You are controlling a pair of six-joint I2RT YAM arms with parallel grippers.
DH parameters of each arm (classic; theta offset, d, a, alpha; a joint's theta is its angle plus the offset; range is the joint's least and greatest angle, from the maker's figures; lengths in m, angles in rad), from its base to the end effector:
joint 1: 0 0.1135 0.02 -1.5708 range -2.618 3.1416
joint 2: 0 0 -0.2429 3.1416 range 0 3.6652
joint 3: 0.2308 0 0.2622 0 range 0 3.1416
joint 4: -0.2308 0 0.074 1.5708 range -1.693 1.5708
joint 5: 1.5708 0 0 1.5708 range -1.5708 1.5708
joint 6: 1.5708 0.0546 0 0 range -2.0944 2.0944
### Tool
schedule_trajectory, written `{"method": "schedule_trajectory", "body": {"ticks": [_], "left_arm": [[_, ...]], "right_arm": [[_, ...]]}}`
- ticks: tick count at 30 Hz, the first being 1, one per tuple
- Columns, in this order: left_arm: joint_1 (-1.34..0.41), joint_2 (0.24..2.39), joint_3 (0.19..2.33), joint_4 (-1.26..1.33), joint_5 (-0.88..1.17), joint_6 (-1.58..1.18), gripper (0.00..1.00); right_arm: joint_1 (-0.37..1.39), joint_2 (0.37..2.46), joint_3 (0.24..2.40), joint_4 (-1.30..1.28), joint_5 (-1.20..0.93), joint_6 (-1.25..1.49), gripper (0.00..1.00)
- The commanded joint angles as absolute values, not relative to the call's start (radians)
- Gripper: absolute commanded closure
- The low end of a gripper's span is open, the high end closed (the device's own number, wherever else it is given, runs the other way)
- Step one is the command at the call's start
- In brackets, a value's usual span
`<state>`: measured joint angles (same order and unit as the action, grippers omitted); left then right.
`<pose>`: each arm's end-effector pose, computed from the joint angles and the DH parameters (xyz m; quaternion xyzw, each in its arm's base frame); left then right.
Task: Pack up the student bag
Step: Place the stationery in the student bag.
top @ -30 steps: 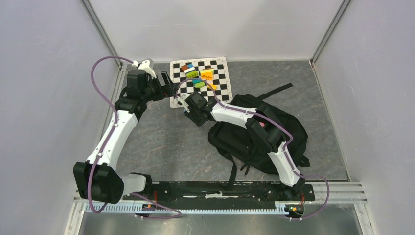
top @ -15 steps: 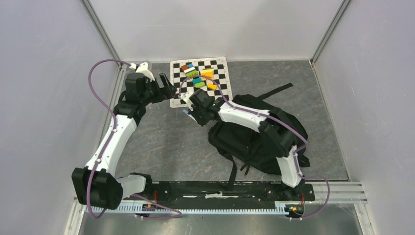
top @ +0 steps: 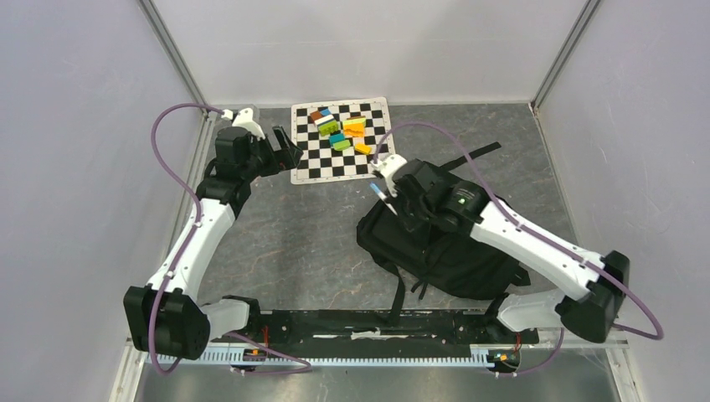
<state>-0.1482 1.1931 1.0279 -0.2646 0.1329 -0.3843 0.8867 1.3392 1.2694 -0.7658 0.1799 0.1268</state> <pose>0.3041 -0.0527 0.3031 -0.0633 0.8382 -0.1957 0.5052 0.2027 0.2331 0.2972 -0.3147 0.8751 0.1004 0.3536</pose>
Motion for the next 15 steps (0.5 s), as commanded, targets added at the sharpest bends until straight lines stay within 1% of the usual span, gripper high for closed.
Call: {"method": "schedule_trajectory", "body": {"ticks": [1, 6, 10, 15], "left_arm": [[-0.149, 1.196, 1.023, -0.209, 0.134, -0.406, 0.0], [-0.149, 1.207, 1.031, -0.222, 0.133, -0.413, 0.0], [-0.149, 1.204, 1.035, -0.227, 0.135, -0.414, 0.0], [-0.149, 1.207, 1.035, -0.234, 0.129, -0.408, 0.0]], "right_arm": [[0.845, 1.223, 1.208, -1.074, 0.268, 0.224, 1.0], [0.741, 1.131, 1.151, -1.182, 0.24, 0.254, 1.0], [0.718, 1.097, 1.119, -1.247, 0.234, 0.266, 1.0], [0.707, 1.082, 1.017, -1.249, 0.225, 0.265, 1.0]]}}
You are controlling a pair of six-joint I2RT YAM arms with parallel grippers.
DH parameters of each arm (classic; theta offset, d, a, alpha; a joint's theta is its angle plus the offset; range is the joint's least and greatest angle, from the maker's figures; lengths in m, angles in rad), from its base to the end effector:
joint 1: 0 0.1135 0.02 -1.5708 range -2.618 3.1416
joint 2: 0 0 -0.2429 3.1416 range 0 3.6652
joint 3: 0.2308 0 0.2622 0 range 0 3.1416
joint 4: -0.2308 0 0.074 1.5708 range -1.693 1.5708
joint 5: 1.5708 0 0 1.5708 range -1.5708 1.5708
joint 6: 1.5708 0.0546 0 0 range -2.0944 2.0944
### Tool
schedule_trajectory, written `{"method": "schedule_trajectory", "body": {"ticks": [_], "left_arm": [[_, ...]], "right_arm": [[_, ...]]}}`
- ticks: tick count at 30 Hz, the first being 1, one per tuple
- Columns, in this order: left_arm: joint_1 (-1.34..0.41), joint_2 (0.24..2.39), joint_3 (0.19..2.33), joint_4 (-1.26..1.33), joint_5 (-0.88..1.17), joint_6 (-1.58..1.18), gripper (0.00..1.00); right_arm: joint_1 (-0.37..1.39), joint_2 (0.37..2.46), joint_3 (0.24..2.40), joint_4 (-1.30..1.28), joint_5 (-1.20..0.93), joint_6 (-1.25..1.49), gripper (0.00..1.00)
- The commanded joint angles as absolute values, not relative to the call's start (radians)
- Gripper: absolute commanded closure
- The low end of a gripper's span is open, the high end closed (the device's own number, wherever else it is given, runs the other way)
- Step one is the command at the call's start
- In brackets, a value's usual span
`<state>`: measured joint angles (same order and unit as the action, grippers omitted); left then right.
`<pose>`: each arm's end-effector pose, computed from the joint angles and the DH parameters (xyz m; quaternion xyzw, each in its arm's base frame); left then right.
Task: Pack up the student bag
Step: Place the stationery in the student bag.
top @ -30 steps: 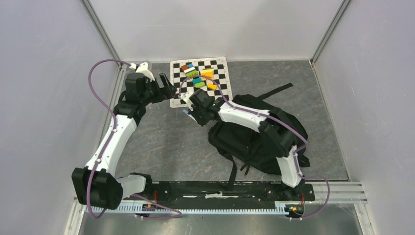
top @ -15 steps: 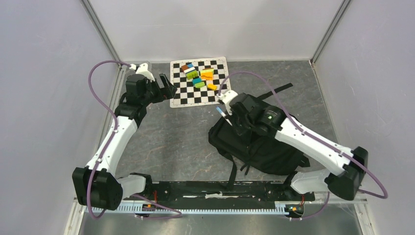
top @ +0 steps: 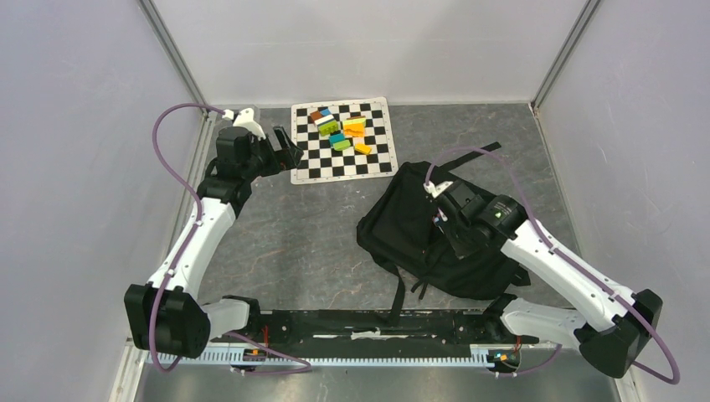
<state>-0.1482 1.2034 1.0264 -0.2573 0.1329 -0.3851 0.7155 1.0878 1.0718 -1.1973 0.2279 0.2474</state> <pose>0.3063 -0.0530 0.3004 -0.0639 0.8393 -0.1955 0.5032 0.1650 0.1271 0.2654 -0.2071 0.9557 -0.0174 0.2084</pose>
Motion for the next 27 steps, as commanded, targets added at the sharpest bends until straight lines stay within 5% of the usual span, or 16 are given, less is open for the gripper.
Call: {"method": "schedule_trajectory", "body": {"ticks": [1, 27], "left_arm": [[-0.149, 1.209, 1.038, -0.239, 0.124, -0.407, 0.0], [-0.149, 1.184, 1.051, -0.248, 0.16, -0.419, 0.0]], "right_arm": [[0.707, 1.085, 1.011, -1.249, 0.224, 0.267, 1.0], [0.689, 1.317, 1.109, -0.951, 0.308, 0.112, 1.0]]}}
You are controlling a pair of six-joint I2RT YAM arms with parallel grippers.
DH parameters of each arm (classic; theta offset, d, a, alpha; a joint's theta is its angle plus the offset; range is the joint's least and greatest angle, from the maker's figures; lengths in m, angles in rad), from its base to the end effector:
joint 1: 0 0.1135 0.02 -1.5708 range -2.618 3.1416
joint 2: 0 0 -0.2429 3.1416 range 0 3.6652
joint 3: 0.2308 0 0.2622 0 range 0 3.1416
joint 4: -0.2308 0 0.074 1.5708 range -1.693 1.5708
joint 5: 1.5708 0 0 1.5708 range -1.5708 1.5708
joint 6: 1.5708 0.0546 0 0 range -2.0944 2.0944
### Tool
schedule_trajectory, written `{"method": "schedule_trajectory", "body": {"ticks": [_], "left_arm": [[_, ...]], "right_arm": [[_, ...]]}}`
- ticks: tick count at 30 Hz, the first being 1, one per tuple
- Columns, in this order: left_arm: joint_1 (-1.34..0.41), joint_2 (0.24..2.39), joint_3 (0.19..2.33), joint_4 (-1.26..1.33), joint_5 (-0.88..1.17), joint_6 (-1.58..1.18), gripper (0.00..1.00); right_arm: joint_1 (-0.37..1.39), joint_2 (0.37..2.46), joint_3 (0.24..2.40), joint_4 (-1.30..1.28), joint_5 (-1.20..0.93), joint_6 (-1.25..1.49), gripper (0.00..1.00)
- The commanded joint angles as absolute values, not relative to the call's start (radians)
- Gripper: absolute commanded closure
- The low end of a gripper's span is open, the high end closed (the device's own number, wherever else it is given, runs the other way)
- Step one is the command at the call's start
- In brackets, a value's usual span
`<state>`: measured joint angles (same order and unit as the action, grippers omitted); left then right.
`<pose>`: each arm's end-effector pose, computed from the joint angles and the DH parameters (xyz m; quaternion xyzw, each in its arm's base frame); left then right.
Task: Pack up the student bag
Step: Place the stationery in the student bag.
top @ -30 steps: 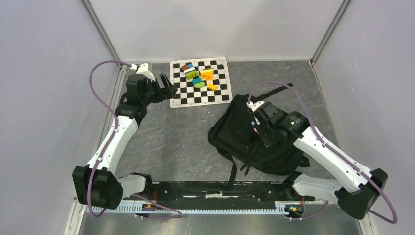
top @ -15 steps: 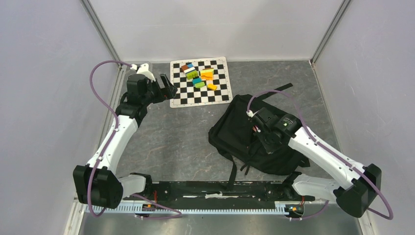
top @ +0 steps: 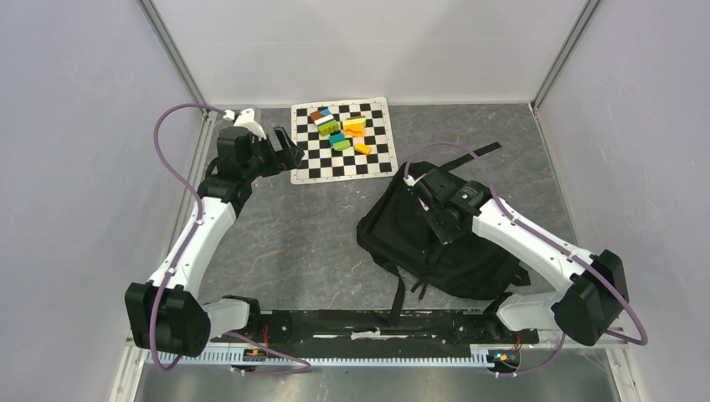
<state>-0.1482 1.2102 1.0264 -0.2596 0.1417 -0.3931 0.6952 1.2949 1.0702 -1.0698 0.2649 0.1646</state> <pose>0.3073 -0.0537 0.2982 -0.0654 0.8415 -0.2002 0.4976 0.2016 0.1495 0.2269 -0.2399 0.9522 -0.0620 0.1786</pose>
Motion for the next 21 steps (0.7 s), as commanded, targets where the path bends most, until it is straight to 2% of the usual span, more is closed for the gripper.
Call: {"method": "schedule_trajectory", "body": {"ticks": [1, 13, 18, 19, 21], "left_arm": [[-0.149, 1.184, 1.052, -0.248, 0.16, -0.419, 0.0], [-0.15, 1.183, 1.055, -0.252, 0.169, -0.417, 0.0], [-0.15, 1.176, 1.052, -0.246, 0.17, -0.419, 0.0], [-0.15, 1.175, 1.051, -0.245, 0.174, -0.42, 0.0], [-0.15, 1.174, 1.047, -0.242, 0.169, -0.424, 0.0]], "right_arm": [[0.688, 1.319, 1.1, -0.918, 0.307, 0.106, 1.0], [0.689, 1.247, 0.862, -0.534, 0.298, 0.063, 1.0], [0.689, 1.147, 0.762, -0.405, 0.321, 0.032, 1.0], [0.689, 1.126, 0.749, -0.388, 0.309, 0.031, 0.97], [0.689, 1.104, 0.739, -0.375, 0.275, 0.028, 0.77]]}}
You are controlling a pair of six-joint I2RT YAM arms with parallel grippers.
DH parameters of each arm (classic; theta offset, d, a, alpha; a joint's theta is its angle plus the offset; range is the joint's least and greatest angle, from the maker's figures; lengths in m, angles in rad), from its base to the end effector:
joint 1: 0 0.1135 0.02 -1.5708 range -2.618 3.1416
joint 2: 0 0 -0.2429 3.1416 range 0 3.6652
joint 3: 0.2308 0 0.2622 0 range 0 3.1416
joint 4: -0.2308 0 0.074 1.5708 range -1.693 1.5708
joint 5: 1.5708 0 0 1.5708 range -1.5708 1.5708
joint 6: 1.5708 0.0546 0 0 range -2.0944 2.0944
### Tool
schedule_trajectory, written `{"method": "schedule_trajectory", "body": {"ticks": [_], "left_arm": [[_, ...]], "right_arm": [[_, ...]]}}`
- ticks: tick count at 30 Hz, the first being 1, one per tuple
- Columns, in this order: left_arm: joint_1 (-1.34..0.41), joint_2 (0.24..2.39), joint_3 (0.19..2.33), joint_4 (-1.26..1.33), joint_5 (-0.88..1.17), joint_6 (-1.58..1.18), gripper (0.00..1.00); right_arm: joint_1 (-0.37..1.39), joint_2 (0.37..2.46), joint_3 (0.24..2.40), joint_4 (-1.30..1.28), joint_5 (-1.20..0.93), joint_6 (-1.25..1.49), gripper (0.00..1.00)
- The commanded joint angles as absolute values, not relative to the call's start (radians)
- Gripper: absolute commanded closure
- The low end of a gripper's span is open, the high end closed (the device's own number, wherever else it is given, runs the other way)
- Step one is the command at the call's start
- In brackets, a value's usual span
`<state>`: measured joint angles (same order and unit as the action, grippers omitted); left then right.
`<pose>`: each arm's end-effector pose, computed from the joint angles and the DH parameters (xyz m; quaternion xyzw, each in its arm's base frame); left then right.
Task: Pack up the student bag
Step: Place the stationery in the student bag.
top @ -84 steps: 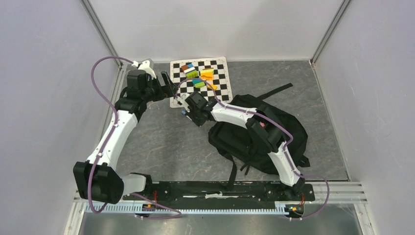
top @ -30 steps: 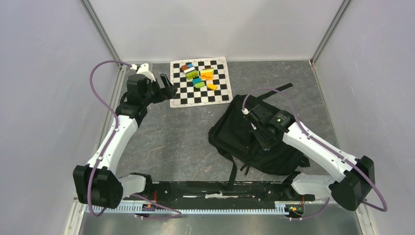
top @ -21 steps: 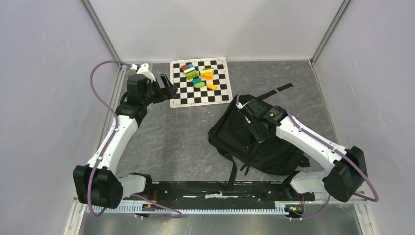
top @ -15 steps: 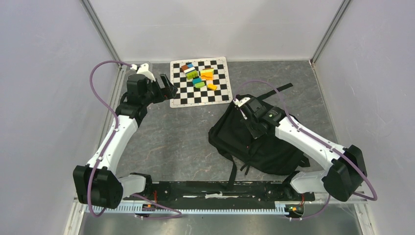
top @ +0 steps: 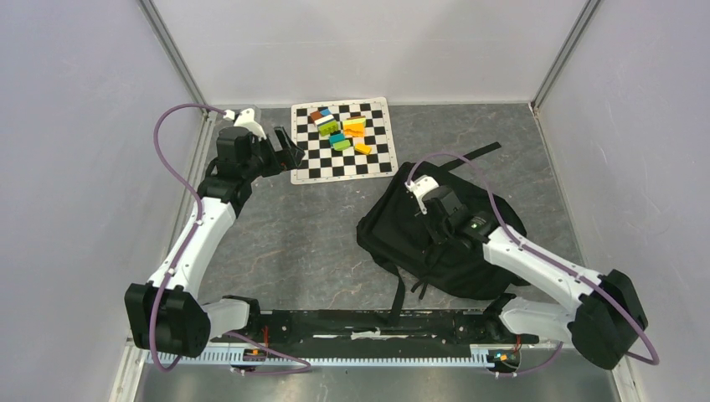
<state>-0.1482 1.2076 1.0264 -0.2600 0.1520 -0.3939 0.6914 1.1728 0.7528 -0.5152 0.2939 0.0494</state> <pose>0.3067 -0.0541 0.2989 -0.0629 0.8409 -0.2047 0.4970 0.2091 0.1525 0.1865 -0.2531 0.9061 -0.0178 0.3385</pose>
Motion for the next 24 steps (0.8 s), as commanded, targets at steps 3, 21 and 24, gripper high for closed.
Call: {"method": "schedule_trajectory", "body": {"ticks": [3, 21, 24], "left_arm": [[-0.154, 1.164, 1.022, -0.213, 0.166, -0.448, 0.0], [-0.544, 1.17, 1.005, -0.22, 0.047, -0.425, 0.0], [-0.622, 1.163, 0.976, -0.196, 0.045, -0.434, 0.0]], "right_arm": [[0.69, 1.115, 0.777, -0.442, 0.274, 0.024, 0.41], [0.689, 1.041, 0.771, -0.898, 0.314, 0.281, 0.3], [0.69, 0.987, 0.714, -0.878, 0.325, 0.328, 0.33]]}}
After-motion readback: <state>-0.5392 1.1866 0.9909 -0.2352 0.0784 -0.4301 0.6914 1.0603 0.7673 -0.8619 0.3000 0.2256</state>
